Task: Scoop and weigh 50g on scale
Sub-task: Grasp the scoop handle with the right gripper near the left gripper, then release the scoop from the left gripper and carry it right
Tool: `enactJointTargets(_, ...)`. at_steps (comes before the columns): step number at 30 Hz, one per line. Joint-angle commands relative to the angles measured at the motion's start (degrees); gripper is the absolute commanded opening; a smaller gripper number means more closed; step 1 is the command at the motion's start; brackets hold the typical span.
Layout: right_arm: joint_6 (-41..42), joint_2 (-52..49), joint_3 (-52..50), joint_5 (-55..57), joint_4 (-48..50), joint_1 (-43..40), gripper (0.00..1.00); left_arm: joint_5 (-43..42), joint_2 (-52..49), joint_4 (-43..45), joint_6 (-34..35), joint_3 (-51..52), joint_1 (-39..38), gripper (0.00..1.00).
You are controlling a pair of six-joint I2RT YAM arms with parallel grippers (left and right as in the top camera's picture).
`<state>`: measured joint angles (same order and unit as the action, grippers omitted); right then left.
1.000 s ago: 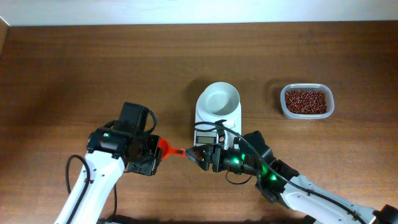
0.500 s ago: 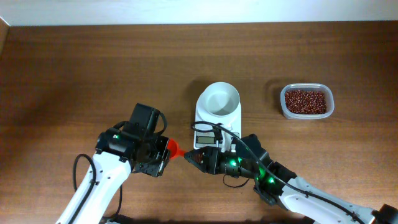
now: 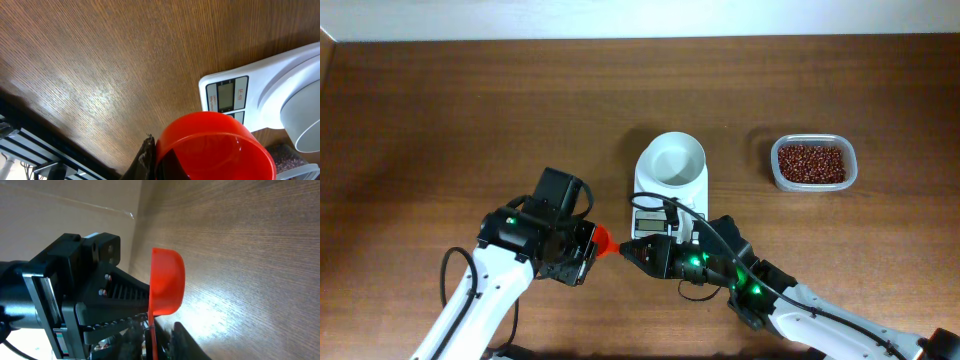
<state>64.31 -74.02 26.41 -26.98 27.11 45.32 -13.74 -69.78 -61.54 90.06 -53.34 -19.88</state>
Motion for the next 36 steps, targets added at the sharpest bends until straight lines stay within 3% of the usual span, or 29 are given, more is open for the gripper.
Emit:
enactJointTargets(1,-0.31,-0.39,0.66,0.66,0.39,0.48,0.18,-0.44,-0.39,-0.24,0.79,-0.04,-0.22,0.0)
enactJointTargets(12,-0.13,-0.39,0.66,0.02,0.37,0.48,0.1,-0.42,-0.39,-0.26,0.79,-0.04,-0.22,0.0)
enactJointTargets(15,-0.13,-0.39,0.66,0.02,0.35,0.48,0.06,-0.42,-0.39,-0.26,0.79,-0.04,-0.22,0.04)
enactJointTargets(18,-0.15,-0.39,0.66,0.04,0.35,0.48,0.04,-0.42,-0.39,-0.24,0.79,-0.04,-0.22,0.22)
enactJointTargets(19,-0.17,-0.39,0.66,0.09,0.35,0.48,0.04,-0.42,-0.39,-0.24,0.79,-0.04,-0.22,0.35)
enactJointTargets(20,-0.24,-0.39,0.66,0.09,0.31,0.48,0.04,-0.42,-0.39,-0.24,0.79,-0.04,-0.22,0.59)
enactJointTargets(21,-1.99,-0.39,0.63,0.09,0.11,0.48,0.04,0.28,-0.39,-0.07,0.79,-0.04,-0.2,0.68)
enactJointTargets(24,-9.31,-0.33,0.63,0.7,-3.52,-0.7,0.04,1.27,0.09,0.94,-0.94,-0.07,2.78,0.69)
enactJointTargets(28,-16.68,5.22,0.66,-3.39,-14.29,-8.33,0.04,1.4,4.81,0.79,-11.17,-0.07,12.31,0.72)
enactJointTargets(30,-19.28,10.56,0.66,-3.39,-21.35,-11.5,0.04,1.51,5.6,0.22,-11.39,-0.07,14.05,0.8)
enactJointTargets(31,-21.03,14.93,0.66,-3.23,-25.88,-13.62,0.04,1.49,5.49,0.07,-11.37,-0.07,14.03,0.97)
enactJointTargets(34,-22.38,27.26,0.66,-2.47,-34.88,-19.78,0.04,1.05,5.46,-4.24,-11.37,-0.07,14.03,0.99)
enactJointTargets(35,-22.38,31.74,0.66,-2.47,-36.22,-22.1,0.04,1.07,5.46,-5.11,-11.39,-0.04,14.03,0.95)
enactJointTargets(36,-22.36,36.92,0.66,-2.54,-36.57,-24.74,0.04,0.94,5.46,-5.16,-12.44,-0.04,13.9,0.62)
